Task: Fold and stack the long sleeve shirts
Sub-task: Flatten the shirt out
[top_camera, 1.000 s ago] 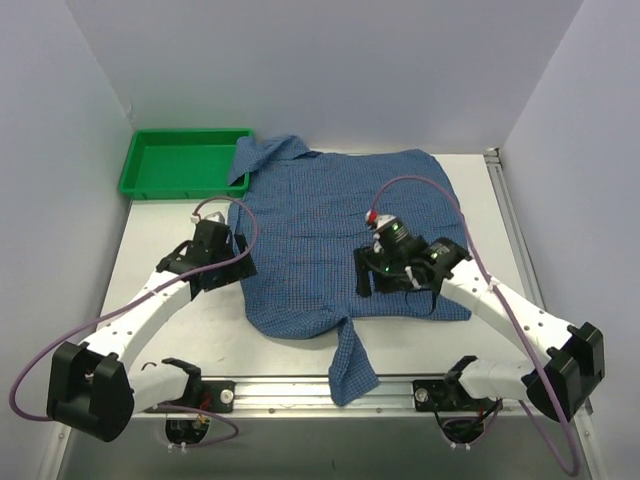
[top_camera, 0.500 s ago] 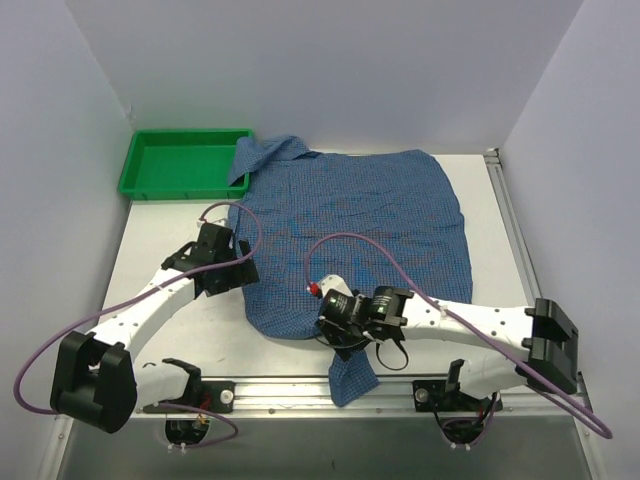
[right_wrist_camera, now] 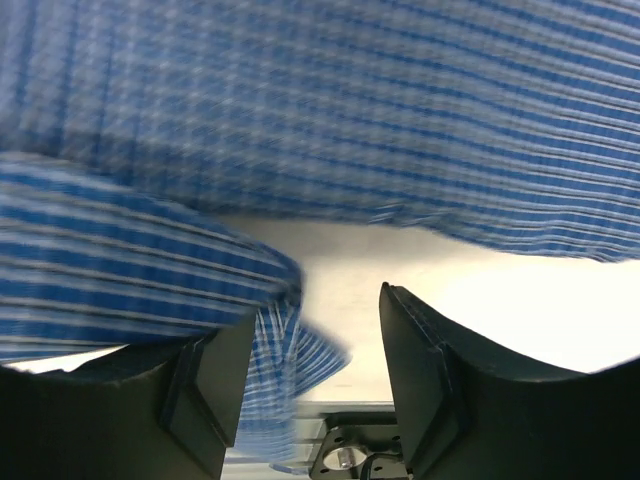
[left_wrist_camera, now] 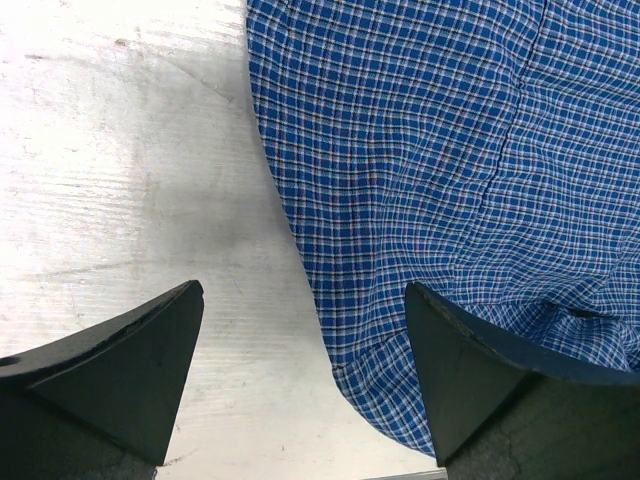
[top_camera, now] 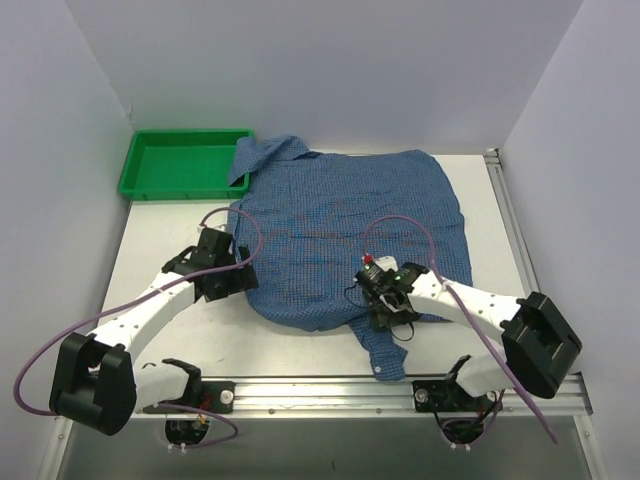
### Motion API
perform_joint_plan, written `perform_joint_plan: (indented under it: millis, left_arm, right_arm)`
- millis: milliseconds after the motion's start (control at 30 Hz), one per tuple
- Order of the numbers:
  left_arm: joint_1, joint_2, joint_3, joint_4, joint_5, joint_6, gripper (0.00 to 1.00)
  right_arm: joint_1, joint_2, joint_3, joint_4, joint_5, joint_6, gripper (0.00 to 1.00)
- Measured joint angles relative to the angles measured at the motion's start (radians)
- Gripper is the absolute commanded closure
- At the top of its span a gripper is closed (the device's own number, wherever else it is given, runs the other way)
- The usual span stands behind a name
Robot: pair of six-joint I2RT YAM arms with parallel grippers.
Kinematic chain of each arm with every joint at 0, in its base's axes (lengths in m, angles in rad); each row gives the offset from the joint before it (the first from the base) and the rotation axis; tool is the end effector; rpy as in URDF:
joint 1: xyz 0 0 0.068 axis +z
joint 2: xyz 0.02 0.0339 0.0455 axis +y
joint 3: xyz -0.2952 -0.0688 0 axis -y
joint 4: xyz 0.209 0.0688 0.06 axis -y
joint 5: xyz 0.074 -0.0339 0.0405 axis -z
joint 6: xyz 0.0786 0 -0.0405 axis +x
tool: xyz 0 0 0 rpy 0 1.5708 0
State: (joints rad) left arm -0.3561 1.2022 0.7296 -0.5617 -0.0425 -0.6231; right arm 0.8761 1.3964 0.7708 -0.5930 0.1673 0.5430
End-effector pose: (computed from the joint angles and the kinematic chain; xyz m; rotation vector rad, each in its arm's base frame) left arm 0.1933 -0.0683 0.2161 -0.3658 2.6081 -0.2910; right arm 0.1545 0.1649 0.1883 -0.4174 2.7319 0.1446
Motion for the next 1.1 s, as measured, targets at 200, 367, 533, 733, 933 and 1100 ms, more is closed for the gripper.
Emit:
perform_joint_plan:
  millis: [200,367,533,733,933,1100]
  left_arm:
    - [0.000,0.000,0.000,0.000,0.000,0.006,0.09]
    - [0.000,0.013,0.003,-0.003,0.000,0.017,0.09]
    - [0.014,0.053,0.046,-0.012,0.002,0.048,0.09]
    - [0.056,0.071,0.078,-0.011,0.002,0.082,0.09]
    - [0.071,0.075,0.074,-0.011,0.003,0.089,0.09]
    - [0.080,0.063,0.073,-0.011,0.010,0.106,0.09]
  right_arm:
    - [-0.059,-0.079,-0.003,-0.014,0.004,-0.001,0.47]
    - [0.122,-0.182,0.066,-0.035,0.024,-0.058,0.48]
    - [0.311,-0.183,0.131,-0.018,0.018,-0.127,0.58]
    - [0.349,-0.081,0.130,0.010,-0.028,-0.167,0.57]
    - [0.315,0.048,0.111,0.040,-0.009,-0.182,0.52]
    - [0.233,0.110,0.098,0.065,0.008,-0.198,0.52]
